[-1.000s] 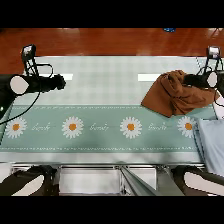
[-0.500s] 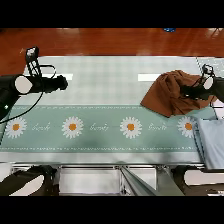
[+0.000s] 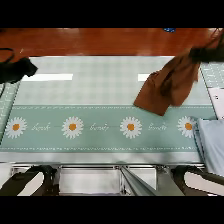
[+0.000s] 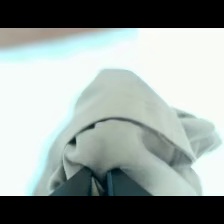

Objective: Fold the shirts.

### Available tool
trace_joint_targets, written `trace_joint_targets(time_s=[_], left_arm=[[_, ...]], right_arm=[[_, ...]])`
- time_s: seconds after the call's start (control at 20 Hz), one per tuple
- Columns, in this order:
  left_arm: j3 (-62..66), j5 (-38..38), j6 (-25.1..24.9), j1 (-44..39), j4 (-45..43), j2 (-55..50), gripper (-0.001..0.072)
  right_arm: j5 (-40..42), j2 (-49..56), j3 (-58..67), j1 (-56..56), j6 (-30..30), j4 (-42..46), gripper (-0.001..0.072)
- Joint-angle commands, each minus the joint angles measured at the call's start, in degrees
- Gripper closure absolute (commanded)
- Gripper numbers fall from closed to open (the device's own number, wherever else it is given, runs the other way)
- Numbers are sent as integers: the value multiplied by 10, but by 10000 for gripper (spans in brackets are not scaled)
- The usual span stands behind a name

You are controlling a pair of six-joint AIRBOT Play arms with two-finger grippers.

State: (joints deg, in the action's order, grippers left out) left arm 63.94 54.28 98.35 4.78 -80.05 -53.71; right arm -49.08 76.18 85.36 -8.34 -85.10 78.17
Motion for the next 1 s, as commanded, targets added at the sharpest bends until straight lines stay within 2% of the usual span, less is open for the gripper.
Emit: trace_joint_targets(time_s=[0.0, 0.25, 0.3, 0.6, 0.8, 0.95], left_arm=[[-35, 21, -3, 19, 20, 91, 201], [-142, 30, -3, -2, 69, 163, 201], [-156, 30, -3, -10, 74, 166, 201], [-169, 26, -3, -19, 76, 165, 201], [-169, 27, -3, -19, 76, 165, 201], [-170, 35, -3, -19, 76, 165, 201]], right_arm=[[-5, -70, 140, 33, 23, -13, 685], [-23, -109, 285, 94, 30, -31, 685], [-40, -114, 299, 115, 48, -46, 685], [-217, -97, 275, 211, 42, -61, 684], [-217, -46, 259, 316, 42, -76, 685], [-257, 0, 256, 385, 38, -75, 684]])
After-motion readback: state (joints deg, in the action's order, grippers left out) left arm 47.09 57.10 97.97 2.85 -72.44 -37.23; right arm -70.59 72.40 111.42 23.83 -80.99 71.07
